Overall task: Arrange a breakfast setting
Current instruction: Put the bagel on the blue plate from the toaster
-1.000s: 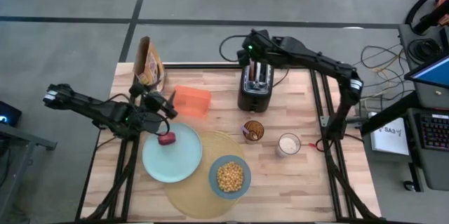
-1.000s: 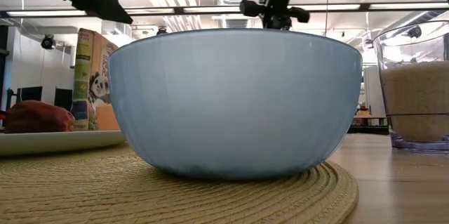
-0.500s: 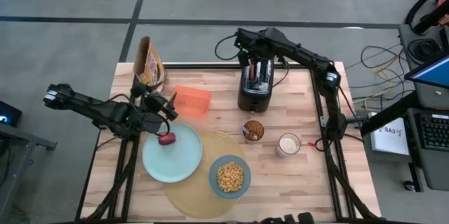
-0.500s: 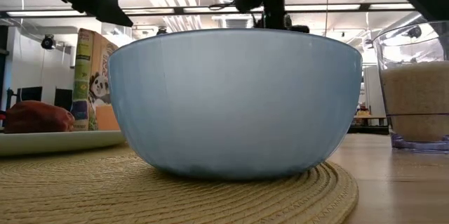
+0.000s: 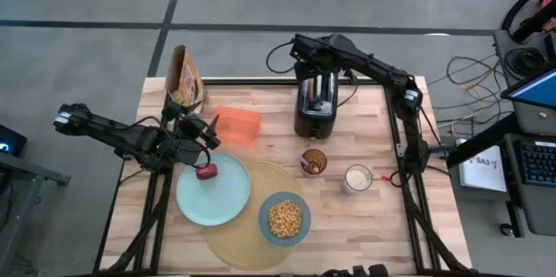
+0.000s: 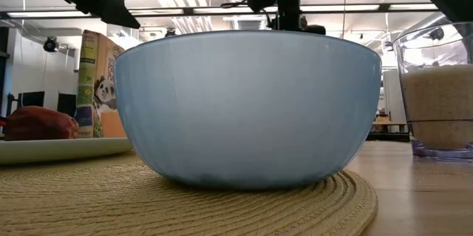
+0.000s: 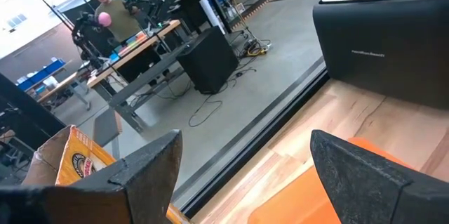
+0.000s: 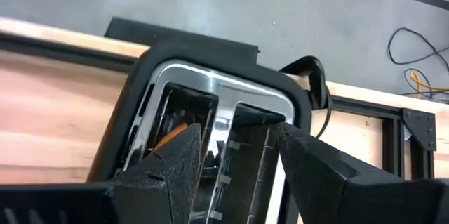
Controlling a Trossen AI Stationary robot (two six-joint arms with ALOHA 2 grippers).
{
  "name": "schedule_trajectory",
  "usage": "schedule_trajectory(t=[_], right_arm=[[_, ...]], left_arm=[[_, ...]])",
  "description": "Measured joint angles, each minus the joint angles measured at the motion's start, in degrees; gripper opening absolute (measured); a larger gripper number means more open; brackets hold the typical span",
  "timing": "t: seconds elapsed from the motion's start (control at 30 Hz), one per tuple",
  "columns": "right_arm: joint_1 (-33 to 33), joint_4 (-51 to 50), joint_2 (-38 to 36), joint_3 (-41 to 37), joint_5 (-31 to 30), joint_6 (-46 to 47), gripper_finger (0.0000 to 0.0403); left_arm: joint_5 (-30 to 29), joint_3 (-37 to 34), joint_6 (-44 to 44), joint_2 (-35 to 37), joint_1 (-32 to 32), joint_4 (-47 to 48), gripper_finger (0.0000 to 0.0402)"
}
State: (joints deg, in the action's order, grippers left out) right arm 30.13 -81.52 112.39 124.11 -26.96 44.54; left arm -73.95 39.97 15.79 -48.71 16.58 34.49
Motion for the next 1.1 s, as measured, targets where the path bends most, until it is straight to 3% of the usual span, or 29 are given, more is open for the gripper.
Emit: schedule_trajectory(t=[0.4, 0.93, 1.1], right_arm=[[-4.7, 3.7, -0.4, -1.2, 0.0, 1.9, 0.0176], [-4.9, 8.9, -0.4, -6.5, -1.6, 2.1, 0.0118], [-4.9, 9.0, -0.4, -6.5, -1.6, 2.6, 0.0081]], left_arm=[[0.0, 0.0, 0.0, -0.1, 0.0, 0.0, 0.0294], [0.1, 0.0, 0.0, -1.1, 0.0, 0.1, 0.0295], [0.1, 0.0, 0.0, -1.1, 0.0, 0.1, 0.0295]])
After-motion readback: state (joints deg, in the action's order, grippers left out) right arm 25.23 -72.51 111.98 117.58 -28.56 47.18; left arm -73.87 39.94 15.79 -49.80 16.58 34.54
